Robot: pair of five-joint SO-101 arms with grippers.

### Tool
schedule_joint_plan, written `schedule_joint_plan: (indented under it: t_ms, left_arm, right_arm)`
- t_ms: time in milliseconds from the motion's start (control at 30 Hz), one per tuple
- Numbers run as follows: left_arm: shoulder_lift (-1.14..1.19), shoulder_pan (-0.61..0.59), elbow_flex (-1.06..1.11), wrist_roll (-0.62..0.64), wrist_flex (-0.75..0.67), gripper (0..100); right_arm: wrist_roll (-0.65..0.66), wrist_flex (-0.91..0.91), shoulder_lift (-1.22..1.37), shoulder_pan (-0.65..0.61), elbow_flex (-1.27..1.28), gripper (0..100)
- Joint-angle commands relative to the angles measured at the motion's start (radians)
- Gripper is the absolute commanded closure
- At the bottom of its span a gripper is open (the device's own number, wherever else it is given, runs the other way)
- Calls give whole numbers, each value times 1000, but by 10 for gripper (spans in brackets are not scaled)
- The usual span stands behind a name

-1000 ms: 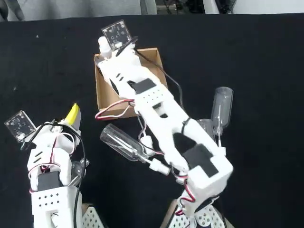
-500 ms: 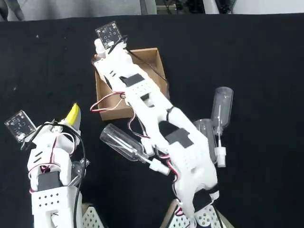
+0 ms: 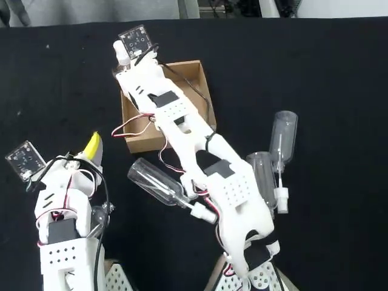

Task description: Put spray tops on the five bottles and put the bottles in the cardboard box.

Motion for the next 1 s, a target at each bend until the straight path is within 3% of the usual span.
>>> schedule_joint_plan:
  t_ms: [0, 533, 733, 967]
  left_arm:
    - [-12, 4, -18, 6, -3, 726]
    - [-12, 4, -18, 5, -3, 726]
    - [-12, 4, -18, 5, -3, 726]
    - [-12, 4, -18, 5, -3, 726]
  right_arm:
    - [-6, -17, -8, 28, -44, 941]
    - [-6, -11, -8, 43, -27, 939]
    - [-6, -9, -4, 43, -15, 815]
    - [-6, -9, -10, 40, 13, 799]
